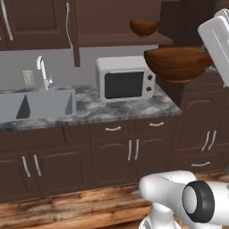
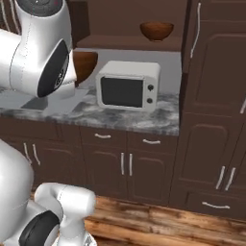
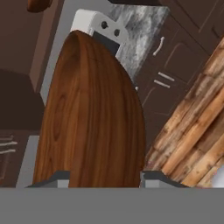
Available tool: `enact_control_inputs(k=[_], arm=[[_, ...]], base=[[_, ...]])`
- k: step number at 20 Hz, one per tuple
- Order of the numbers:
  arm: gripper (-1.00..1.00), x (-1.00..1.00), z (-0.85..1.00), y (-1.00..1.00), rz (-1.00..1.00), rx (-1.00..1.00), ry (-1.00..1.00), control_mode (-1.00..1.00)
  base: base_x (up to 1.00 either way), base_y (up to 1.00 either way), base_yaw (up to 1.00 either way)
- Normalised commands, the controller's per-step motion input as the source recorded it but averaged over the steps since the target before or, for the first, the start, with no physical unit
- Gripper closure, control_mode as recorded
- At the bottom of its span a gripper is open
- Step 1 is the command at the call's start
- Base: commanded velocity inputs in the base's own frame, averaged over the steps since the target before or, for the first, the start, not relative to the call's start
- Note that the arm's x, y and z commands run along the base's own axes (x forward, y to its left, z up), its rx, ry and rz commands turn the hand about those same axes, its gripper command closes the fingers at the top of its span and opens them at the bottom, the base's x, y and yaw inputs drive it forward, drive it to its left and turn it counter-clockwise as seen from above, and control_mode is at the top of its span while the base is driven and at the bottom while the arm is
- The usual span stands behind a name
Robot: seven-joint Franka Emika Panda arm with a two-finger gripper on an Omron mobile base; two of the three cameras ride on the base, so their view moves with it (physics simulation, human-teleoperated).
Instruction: Move the bowls from the cabinet to the plates on the dining table.
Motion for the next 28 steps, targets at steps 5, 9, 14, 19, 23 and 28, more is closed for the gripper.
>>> enact_control_inputs(k=[5,9,14,19,23,28], arm=[[1.00,0.00,0.00,0.00,0.00,0.00,0.00,1.00],[1.00,0.00,0.00,0.00,0.00,0.00,0.00,1.00],[1.00,0.00,0.00,0.00,0.00,0.00,0.00,1.00],[1.00,0.00,0.00,0.00,0.00,0.00,0.00,1.00],[1.00,0.00,0.00,0.00,0.00,0.00,0.00,1.00],[1.00,0.00,0.00,0.00,0.00,0.00,0.00,1.00]], base=[[-1.00,0.08,0.00],[-0.90,0.64,0.07],[-0.19,0.54,0.40],[0.00,0.08,0.50],[0.00,0.00,0.50],[0.00,0.00,0.50]])
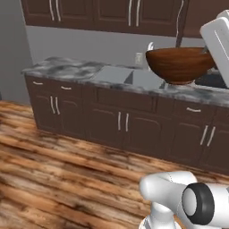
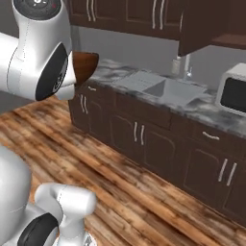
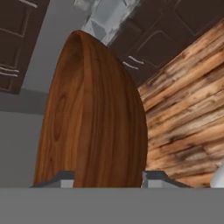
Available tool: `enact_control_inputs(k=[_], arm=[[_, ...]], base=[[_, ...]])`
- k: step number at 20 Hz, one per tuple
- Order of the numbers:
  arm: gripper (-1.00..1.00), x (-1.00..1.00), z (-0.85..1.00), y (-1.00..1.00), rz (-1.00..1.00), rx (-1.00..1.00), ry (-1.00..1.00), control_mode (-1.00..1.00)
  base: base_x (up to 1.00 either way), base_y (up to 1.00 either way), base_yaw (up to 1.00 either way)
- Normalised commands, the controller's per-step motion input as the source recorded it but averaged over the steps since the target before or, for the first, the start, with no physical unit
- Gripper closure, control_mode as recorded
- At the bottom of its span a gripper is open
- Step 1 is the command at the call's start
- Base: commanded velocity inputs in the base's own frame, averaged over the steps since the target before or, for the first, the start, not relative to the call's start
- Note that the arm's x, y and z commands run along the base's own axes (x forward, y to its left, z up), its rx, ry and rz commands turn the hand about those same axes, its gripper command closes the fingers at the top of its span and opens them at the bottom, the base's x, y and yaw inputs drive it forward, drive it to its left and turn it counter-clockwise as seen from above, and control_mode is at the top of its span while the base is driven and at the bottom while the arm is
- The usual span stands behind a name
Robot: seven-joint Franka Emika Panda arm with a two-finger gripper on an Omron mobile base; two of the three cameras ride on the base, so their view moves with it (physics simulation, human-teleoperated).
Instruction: Move the bowls from the cabinet to the plates on the dining table.
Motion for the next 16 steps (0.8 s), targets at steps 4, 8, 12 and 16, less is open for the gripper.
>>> enact_control_inputs(k=[4,8,12,16], arm=[[1.00,0.00,0.00,0.00,0.00,0.00,0.00,1.00],[1.00,0.00,0.00,0.00,0.00,0.00,0.00,1.00],[1.00,0.00,0.00,0.00,0.00,0.00,0.00,1.00],[1.00,0.00,0.00,0.00,0.00,0.00,0.00,1.00]], base=[[0.00,0.00,0.50],[0.00,0.00,0.50],[0.00,0.00,0.50],[0.00,0.00,0.50]])
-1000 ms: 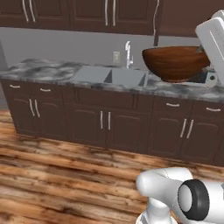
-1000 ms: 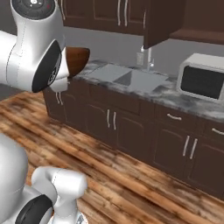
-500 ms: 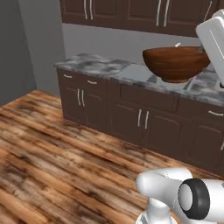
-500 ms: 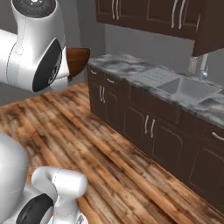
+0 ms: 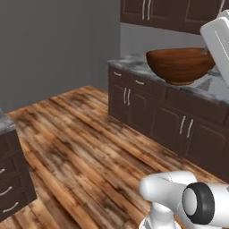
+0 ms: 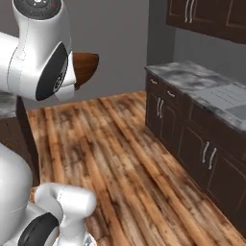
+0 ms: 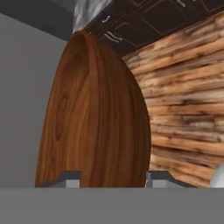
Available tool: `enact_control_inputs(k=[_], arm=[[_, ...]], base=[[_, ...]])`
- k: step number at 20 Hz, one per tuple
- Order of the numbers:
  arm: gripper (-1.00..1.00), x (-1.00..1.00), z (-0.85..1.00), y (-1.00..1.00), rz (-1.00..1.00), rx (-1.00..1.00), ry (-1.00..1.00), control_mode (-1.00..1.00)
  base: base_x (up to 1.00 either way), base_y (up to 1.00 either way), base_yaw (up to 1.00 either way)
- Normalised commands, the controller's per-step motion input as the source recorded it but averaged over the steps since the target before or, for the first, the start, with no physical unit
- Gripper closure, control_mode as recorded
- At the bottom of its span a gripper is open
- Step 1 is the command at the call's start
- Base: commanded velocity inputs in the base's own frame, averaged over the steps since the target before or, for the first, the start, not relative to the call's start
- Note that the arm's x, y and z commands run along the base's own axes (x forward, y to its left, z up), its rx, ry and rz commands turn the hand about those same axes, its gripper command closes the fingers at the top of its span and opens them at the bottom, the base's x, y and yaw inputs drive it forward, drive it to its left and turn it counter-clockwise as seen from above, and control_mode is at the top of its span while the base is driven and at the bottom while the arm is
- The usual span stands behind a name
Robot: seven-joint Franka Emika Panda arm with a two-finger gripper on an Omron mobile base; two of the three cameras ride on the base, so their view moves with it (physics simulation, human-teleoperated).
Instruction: Move the bowls from the cabinet to the plates on the dining table.
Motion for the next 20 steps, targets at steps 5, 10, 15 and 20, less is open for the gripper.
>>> enact_control_inputs(k=[5,10,15,20], arm=[[1.00,0.00,0.00,0.00,0.00,0.00,0.00,1.00],[1.00,0.00,0.00,0.00,0.00,0.00,0.00,1.00],[1.00,0.00,0.00,0.00,0.00,0.00,0.00,1.00],[1.00,0.00,0.00,0.00,0.00,0.00,0.00,1.00]], base=[[0.00,0.00,0.50],[-0.03,0.18,0.47],[-0.09,0.92,0.18],[0.00,1.00,0.00]])
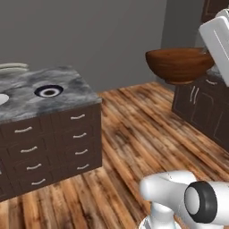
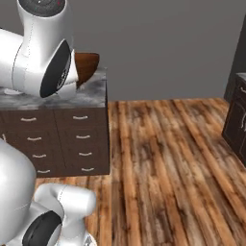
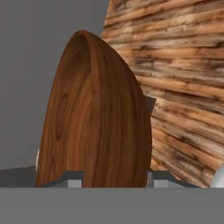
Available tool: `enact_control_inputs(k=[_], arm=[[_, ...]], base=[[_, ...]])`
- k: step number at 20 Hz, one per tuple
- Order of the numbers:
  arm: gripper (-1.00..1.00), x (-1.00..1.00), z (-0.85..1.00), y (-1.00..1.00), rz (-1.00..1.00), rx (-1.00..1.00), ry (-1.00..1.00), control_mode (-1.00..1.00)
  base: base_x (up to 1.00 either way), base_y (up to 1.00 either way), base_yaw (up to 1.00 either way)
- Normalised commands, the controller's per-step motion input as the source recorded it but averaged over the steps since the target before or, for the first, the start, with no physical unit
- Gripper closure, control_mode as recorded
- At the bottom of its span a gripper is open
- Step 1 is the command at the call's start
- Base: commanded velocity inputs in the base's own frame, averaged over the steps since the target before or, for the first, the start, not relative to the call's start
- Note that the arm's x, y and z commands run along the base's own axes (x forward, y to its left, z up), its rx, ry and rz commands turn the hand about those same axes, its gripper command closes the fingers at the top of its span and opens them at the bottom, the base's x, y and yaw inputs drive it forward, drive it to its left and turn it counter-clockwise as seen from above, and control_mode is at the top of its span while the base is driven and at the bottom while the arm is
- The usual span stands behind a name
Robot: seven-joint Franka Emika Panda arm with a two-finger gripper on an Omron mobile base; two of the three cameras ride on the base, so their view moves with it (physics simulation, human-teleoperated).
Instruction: Move the bowls from the cabinet to the plates on the dining table.
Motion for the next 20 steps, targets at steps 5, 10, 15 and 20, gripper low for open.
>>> enact_control_inputs(k=[5,10,15,20], arm=[[1.00,0.00,0.00,0.00,0.00,0.00,0.00,1.00],[1.00,0.00,0.00,0.00,0.00,0.00,0.00,1.00],[1.00,0.00,0.00,0.00,0.00,0.00,0.00,1.00],[1.00,0.00,0.00,0.00,0.00,0.00,0.00,1.00]], base=[[0.01,1.00,0.00],[-0.05,1.00,0.01],[0.12,1.00,0.00],[0.96,0.71,0.01]])
